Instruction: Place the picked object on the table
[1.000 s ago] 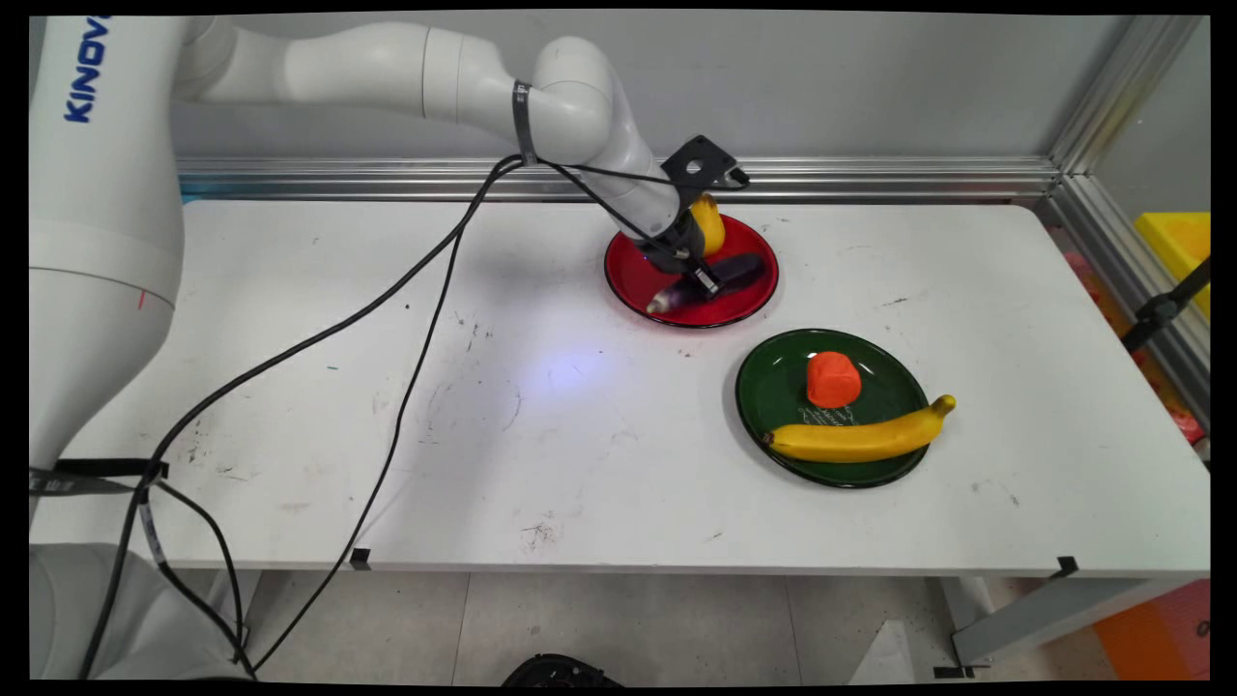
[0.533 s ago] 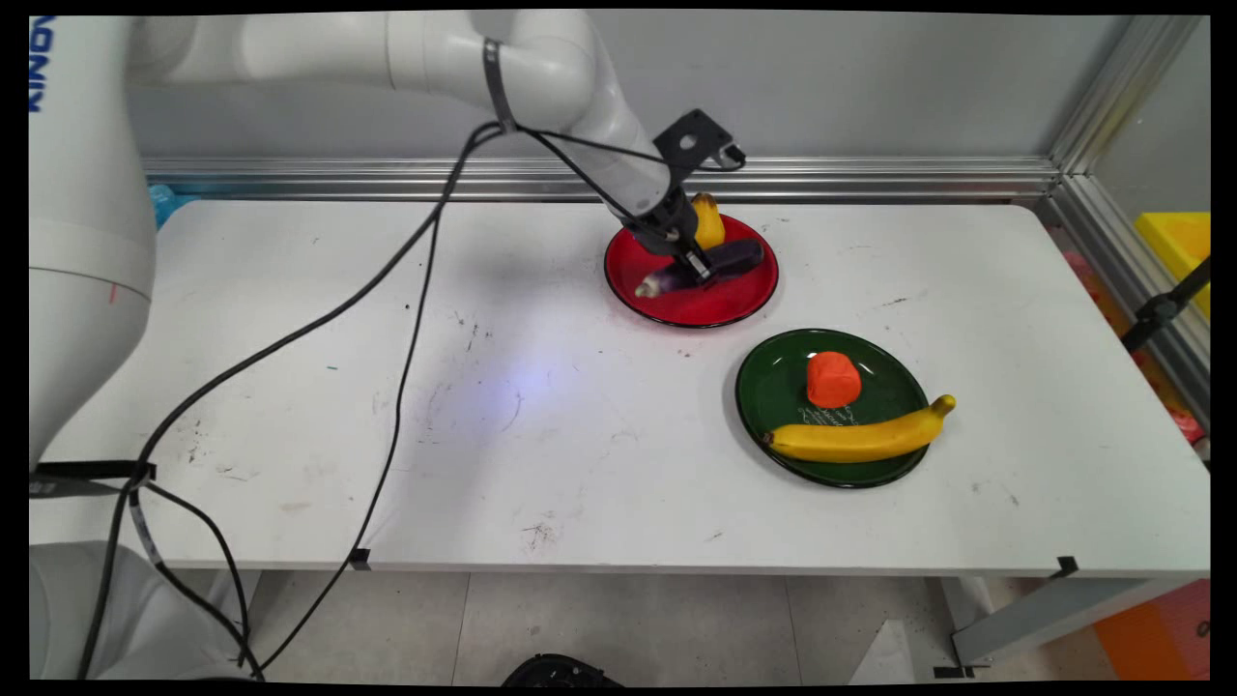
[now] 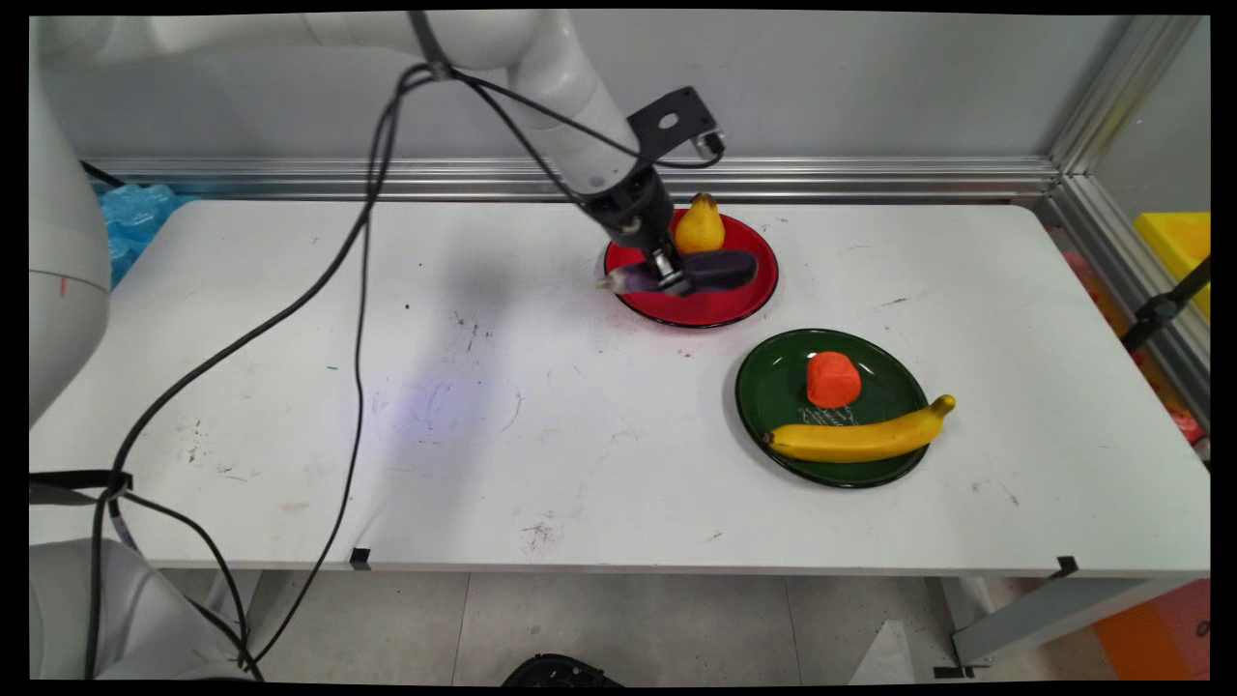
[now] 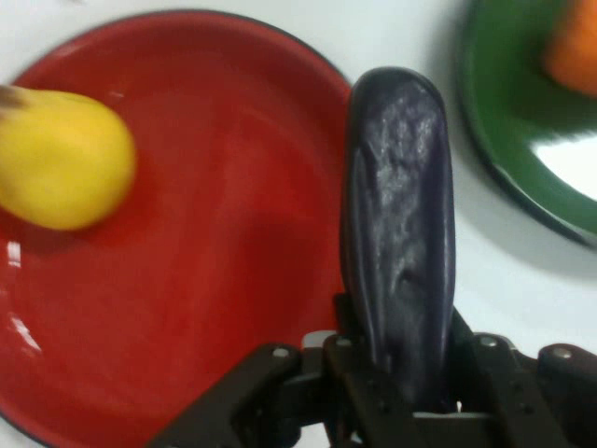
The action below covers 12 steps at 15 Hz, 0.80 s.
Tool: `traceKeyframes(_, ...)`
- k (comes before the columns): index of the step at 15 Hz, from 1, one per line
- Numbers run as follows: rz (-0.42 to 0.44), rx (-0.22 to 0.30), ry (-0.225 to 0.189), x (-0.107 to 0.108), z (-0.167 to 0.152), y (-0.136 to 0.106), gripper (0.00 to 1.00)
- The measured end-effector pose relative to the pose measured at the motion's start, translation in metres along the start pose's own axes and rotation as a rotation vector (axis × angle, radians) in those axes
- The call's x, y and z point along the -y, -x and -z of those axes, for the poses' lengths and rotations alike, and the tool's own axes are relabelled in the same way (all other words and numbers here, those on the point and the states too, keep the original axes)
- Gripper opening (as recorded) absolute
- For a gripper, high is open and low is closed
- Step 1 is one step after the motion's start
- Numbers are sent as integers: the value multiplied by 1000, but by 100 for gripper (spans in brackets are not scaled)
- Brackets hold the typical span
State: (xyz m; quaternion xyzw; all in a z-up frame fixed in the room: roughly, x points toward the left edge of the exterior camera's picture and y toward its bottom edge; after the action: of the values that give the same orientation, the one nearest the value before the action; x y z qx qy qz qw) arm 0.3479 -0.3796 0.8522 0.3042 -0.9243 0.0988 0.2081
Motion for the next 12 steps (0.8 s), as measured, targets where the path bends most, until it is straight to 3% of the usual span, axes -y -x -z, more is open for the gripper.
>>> traceKeyframes(7,-260,66,146,-30,38,31,0)
traceKeyframes(12,-400,86,236,-47,34,53,0)
